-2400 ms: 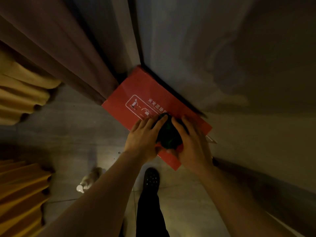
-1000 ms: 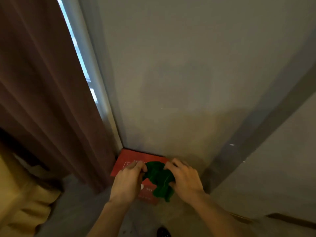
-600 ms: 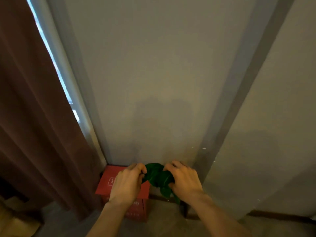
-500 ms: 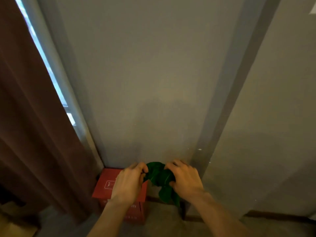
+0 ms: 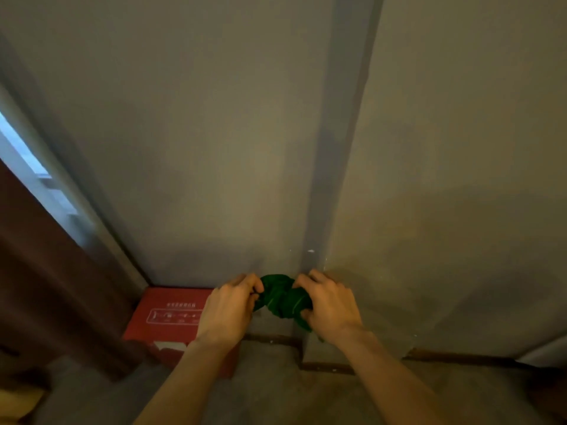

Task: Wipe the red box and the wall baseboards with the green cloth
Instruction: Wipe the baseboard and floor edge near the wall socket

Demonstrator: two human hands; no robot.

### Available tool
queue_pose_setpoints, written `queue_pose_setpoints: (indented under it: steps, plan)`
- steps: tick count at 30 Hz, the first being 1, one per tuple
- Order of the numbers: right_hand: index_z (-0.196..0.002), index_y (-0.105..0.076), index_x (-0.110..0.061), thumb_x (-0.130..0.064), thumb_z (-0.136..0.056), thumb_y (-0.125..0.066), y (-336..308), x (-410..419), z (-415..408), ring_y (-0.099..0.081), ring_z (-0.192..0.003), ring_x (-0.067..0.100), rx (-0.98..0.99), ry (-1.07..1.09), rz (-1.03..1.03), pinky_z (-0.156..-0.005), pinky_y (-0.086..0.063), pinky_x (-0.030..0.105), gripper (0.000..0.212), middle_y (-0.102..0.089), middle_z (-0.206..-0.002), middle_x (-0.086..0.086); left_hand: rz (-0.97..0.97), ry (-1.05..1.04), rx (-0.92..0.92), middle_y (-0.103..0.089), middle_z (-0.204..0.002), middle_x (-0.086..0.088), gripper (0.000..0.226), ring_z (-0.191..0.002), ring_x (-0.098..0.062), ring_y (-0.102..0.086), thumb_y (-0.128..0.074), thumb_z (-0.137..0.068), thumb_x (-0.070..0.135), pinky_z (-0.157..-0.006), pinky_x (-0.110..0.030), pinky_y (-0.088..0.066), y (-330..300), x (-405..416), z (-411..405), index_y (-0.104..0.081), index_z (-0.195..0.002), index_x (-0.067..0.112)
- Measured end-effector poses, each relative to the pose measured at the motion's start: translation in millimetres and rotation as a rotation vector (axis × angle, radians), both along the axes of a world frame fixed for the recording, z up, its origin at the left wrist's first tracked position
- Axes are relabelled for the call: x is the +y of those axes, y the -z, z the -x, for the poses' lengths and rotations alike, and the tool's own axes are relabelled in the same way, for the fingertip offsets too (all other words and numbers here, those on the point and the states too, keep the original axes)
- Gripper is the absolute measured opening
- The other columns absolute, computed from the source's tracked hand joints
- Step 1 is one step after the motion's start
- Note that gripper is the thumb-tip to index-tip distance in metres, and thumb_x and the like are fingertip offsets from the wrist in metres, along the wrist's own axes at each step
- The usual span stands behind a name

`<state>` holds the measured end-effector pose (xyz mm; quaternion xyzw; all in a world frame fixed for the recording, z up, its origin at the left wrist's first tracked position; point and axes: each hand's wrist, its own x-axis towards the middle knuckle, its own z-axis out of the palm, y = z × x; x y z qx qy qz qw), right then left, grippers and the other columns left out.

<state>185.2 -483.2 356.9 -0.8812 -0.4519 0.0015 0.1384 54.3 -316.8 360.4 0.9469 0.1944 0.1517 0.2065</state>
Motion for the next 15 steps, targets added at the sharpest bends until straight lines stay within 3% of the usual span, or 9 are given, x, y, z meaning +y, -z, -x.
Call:
queue_pose_setpoints:
  steps: [12, 15]
  plan:
    - [-0.111, -0.054, -0.034, -0.023, -0.072, -0.073, 65, -25, -13, -0.059, -0.101, 0.026, 0.128, -0.052, 0.043, -0.069, -0.049, 0.036, 0.045, -0.054, -0.110, -0.005, 0.088, -0.013, 0.109, -0.067, -0.103, -0.003, 0.019, -0.087, -0.026, -0.066, -0.063, -0.090, 0.005, -0.068, -0.043, -0.052, 60, -27, -10, -0.063, -0.101, 0.020]
    - [-0.109, -0.054, -0.033, -0.022, -0.071, -0.075, 85, -19, -12, -0.058, -0.100, 0.025, 0.153, -0.056, 0.058, -0.066, -0.047, 0.034, 0.045, -0.055, -0.108, -0.006, 0.110, -0.009, 0.113, -0.068, -0.102, -0.002, 0.019, -0.083, -0.026, -0.066, -0.064, -0.089, 0.003, -0.064, -0.037, -0.049, 78, -20, -9, -0.064, -0.099, 0.018]
